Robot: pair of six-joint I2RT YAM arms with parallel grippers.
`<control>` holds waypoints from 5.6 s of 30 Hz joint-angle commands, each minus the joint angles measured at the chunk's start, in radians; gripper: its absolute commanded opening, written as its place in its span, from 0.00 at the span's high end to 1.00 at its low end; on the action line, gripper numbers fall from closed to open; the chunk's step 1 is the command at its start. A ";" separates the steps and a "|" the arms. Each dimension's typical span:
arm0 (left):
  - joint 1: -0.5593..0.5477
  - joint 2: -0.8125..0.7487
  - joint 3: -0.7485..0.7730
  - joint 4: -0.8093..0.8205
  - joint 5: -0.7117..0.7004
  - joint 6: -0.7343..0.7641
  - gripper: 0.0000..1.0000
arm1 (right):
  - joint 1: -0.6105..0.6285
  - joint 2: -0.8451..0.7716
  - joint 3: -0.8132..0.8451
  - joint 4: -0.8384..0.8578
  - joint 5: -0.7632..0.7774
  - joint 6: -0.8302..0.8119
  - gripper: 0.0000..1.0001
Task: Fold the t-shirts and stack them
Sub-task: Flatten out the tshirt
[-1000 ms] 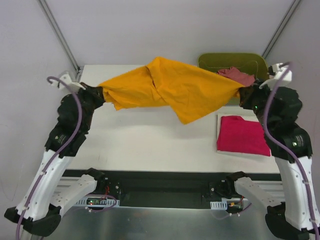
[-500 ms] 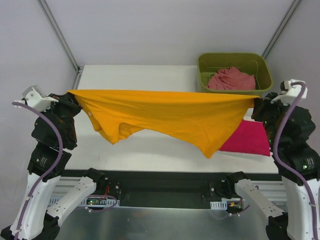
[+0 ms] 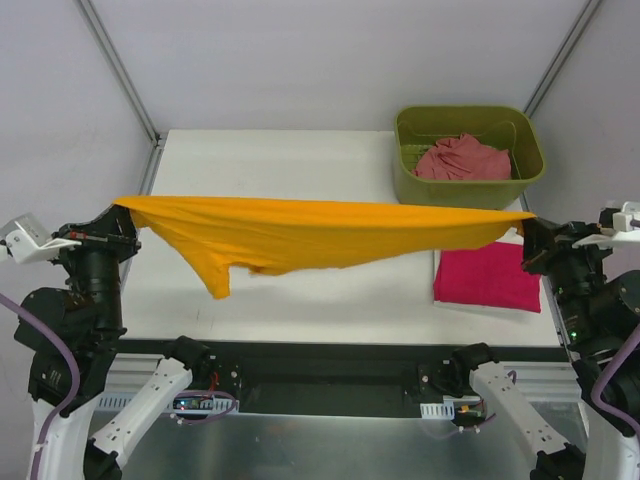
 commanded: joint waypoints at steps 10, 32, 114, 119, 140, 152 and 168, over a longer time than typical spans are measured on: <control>0.113 0.463 -0.163 -0.037 -0.125 -0.074 0.92 | -0.007 0.386 -0.242 0.063 0.064 0.092 0.94; 0.571 0.664 -0.384 -0.198 0.371 -0.365 0.01 | -0.002 0.452 -0.478 0.267 -0.252 0.179 0.03; 0.721 0.753 -0.401 -0.019 0.712 -0.327 1.00 | 0.731 0.954 -0.588 0.166 -0.267 0.303 0.54; 0.720 0.753 -0.401 -0.020 0.706 -0.327 1.00 | 0.726 0.997 -0.588 0.167 -0.206 0.300 0.59; 0.721 0.700 -0.240 -0.019 0.790 -0.368 1.00 | 0.518 0.666 -0.408 0.185 0.021 0.171 1.00; 0.720 0.509 0.132 -0.017 0.827 -0.256 1.00 | 0.424 0.462 -0.127 0.400 0.352 -0.209 1.00; 0.721 0.381 0.718 -0.023 0.663 -0.006 1.00 | 0.426 0.248 0.465 0.080 0.009 -0.338 1.00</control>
